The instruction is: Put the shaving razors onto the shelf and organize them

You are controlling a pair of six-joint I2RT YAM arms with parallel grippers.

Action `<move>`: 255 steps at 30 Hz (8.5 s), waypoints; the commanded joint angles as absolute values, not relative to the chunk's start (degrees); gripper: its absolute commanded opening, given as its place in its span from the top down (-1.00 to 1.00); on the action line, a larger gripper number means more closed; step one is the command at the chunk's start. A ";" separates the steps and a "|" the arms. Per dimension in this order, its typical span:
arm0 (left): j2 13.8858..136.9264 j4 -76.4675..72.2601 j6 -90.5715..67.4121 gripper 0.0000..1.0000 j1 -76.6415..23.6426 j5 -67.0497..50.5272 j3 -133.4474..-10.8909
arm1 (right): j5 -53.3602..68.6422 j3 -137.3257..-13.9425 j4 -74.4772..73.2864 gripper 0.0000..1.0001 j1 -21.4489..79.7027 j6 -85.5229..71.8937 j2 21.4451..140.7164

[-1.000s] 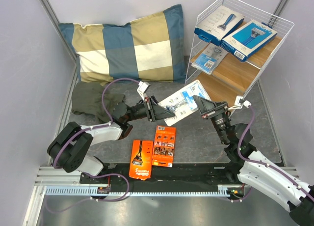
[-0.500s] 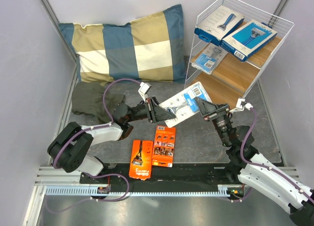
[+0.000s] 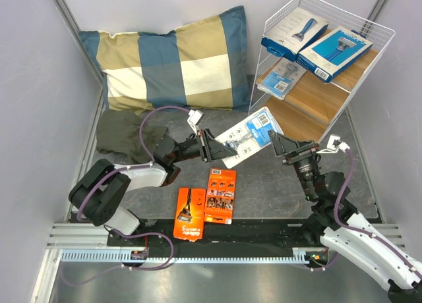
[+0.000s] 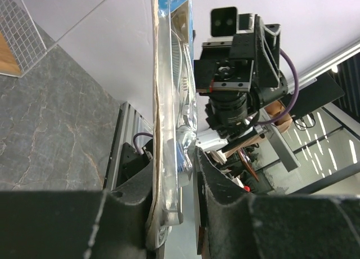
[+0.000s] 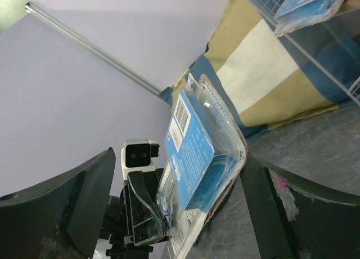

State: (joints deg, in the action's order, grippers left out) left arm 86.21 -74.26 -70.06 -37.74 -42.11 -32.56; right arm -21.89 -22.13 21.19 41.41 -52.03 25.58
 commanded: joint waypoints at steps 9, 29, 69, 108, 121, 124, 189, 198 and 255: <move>92.98 -90.70 -74.79 0.96 -37.62 -39.11 -40.42 | -31.81 -34.79 2.91 -0.96 41.40 -38.69 18.98; 103.88 -61.98 -72.69 0.96 -42.62 -33.05 -66.00 | -36.91 -39.73 -5.71 -0.93 41.31 -33.14 15.74; 118.30 -37.53 -72.77 0.85 -51.76 -14.24 -91.23 | -35.68 -47.72 -14.85 -0.89 41.49 -29.09 13.36; 125.43 -6.95 -58.63 -0.18 -54.67 -4.83 -115.84 | -37.00 -50.36 -21.36 -0.89 41.48 -28.48 10.20; 122.70 -2.73 -54.67 -0.21 -54.76 -7.64 -116.02 | -36.56 -49.13 -21.36 -0.89 41.48 -29.88 9.76; 122.61 -2.64 -54.67 -0.21 -54.76 -8.44 -115.84 | -36.47 -48.96 -21.36 -0.89 41.40 -29.97 9.67; 124.28 4.04 -54.94 -0.14 -50.54 -21.10 -121.82 | -37.53 -46.49 -23.29 -0.90 41.48 -32.17 7.47; 118.39 -2.02 -51.33 -0.74 -50.71 -19.60 -113.12 | -37.27 -46.32 -23.03 -0.90 41.40 -32.17 7.82; 63.03 13.35 -32.69 -0.84 -40.34 13.26 -54.33 | -29.36 -41.66 -18.73 -0.91 41.48 -34.63 15.73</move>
State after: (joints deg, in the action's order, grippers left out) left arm 68.86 8.69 -34.79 -40.51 4.95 -59.42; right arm -32.69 -42.92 -21.89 41.41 -33.47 13.67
